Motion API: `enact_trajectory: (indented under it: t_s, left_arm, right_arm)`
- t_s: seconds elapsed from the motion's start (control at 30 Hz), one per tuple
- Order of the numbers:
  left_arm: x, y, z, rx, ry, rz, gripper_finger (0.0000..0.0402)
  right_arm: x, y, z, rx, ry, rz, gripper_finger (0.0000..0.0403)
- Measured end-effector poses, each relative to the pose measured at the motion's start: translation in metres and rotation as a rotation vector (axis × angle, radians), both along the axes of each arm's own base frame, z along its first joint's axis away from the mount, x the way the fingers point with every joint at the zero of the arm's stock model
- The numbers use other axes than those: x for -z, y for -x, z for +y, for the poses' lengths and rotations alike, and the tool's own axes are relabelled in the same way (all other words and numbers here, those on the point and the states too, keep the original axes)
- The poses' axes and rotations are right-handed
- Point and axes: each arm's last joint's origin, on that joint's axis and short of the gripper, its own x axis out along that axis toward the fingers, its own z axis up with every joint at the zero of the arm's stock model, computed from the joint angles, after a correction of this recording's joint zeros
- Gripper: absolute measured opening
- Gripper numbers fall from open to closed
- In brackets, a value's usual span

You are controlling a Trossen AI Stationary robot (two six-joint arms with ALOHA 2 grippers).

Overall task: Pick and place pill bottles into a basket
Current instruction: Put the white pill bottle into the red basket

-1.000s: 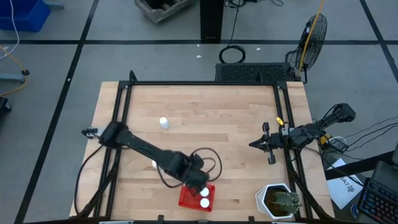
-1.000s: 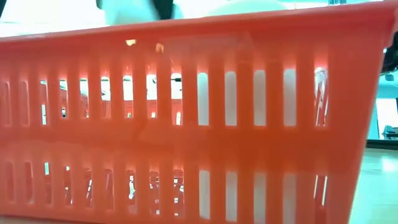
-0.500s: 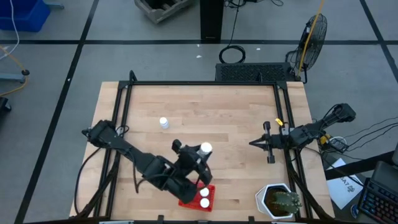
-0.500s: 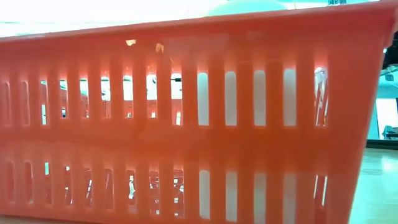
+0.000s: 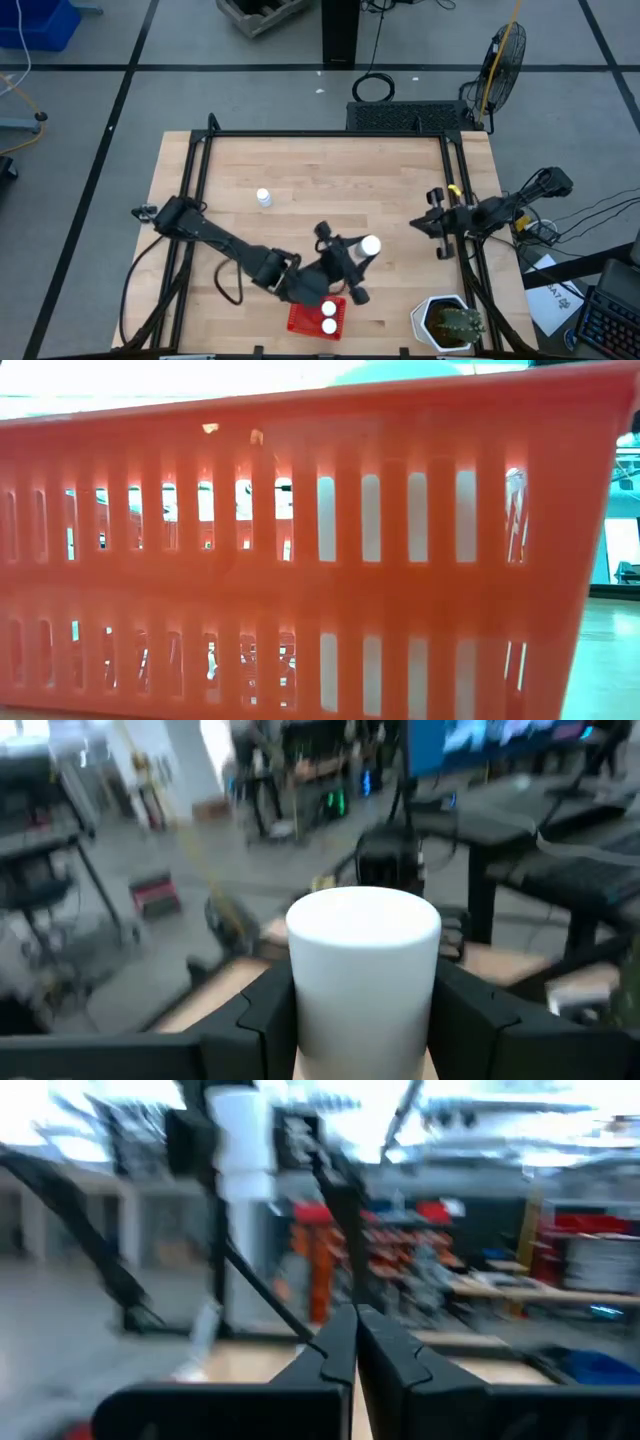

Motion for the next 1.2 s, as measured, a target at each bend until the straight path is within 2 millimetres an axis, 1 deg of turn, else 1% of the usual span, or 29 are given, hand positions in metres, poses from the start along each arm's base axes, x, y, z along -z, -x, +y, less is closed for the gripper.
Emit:
enact_trajectory:
  t_s: [0.13,0.23,0.33,0.43,0.57,0.67,0.73,0.8,0.87,0.97,1.1,1.2]
  left_arm:
    - [-0.016,-0.008,0.009,0.120,-0.053,-0.103,0.0170]
    - [-0.024,-0.014,0.019,0.182,-0.065,-0.175,0.0170]
    - [-0.029,-0.021,0.035,0.239,-0.046,-0.229,0.0170]
    - [-0.029,-0.028,0.052,0.266,-0.019,-0.245,0.0170]
    - [-0.029,-0.036,0.075,0.320,-0.003,-0.265,0.0170]
    - [-0.030,-0.041,0.091,0.367,0.030,-0.280,0.0170]
    - [-0.029,-0.044,0.101,0.389,0.041,-0.282,0.0170]
    - [-0.026,-0.048,0.109,0.394,0.052,-0.291,0.0170]
    - [-0.023,-0.052,0.114,0.388,0.062,-0.289,0.0170]
    - [-0.015,-0.058,0.119,0.395,0.070,-0.295,0.0170]
    - [-0.011,-0.061,0.118,0.417,0.073,-0.311,0.0169]
    - [-0.009,-0.062,0.112,0.434,0.080,-0.316,0.0169]
  right_arm:
    - [-0.010,0.004,0.001,-0.108,-0.044,-0.107,0.0004]
    - [-0.018,0.008,0.001,-0.176,-0.085,-0.192,0.0007]
    - [-0.022,0.010,0.001,-0.224,-0.115,-0.242,0.0029]
    - [-0.021,0.008,0.003,-0.241,-0.148,-0.212,0.0075]
    - [-0.022,0.003,0.005,-0.258,-0.192,-0.203,0.0158]
    - [-0.022,-0.002,0.006,-0.233,-0.193,-0.189,0.0215]
    - [-0.027,-0.006,0.008,-0.220,-0.187,-0.179,0.0243]
    - [-0.033,-0.013,0.010,-0.211,-0.173,-0.165,0.0261]
    - [-0.037,-0.021,0.012,-0.196,-0.151,-0.147,0.0271]
    - [-0.044,-0.030,0.014,-0.173,-0.126,-0.150,0.0273]
    - [-0.049,-0.039,0.016,-0.179,-0.119,-0.174,0.0263]
    - [-0.049,-0.042,0.016,-0.163,-0.110,-0.190,0.0258]
